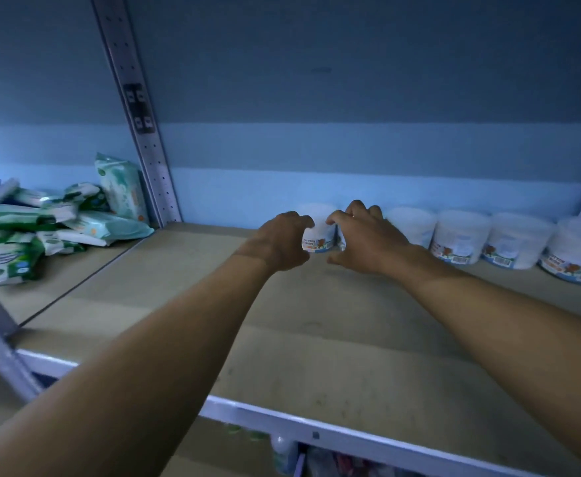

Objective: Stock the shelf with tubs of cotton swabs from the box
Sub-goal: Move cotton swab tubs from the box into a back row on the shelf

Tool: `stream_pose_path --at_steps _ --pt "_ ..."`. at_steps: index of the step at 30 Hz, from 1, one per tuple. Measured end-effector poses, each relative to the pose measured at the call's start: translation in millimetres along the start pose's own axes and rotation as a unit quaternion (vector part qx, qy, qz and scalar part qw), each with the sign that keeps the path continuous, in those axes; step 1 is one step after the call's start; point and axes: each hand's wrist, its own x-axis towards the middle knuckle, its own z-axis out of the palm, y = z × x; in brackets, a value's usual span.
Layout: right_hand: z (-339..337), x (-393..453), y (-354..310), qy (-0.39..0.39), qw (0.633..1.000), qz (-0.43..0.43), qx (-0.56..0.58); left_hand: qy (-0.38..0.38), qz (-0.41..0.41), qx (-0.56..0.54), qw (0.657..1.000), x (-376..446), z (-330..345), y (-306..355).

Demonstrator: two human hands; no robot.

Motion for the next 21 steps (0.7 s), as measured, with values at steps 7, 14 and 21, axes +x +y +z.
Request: stream_pose_path --at_steps 7,14,21 --pt "-15.0 -50.2 -60.8 -0.038 0.998 -0.046 0.029 -0.001 -0.051 0.016 0.999 -87.3 -26.6 -21.3" --pt "-15.5 -102.6 -144.0 -0.039 0.989 -0.127 0.062 0.023 -0.114 0.030 0.993 -199.8 -53.8 -55.3" --pt "17.7 -153.7 -238.0 -0.070 0.963 -0.235 0.108 -0.009 -0.210 0.043 0.977 -333.5 -69.2 -94.5"
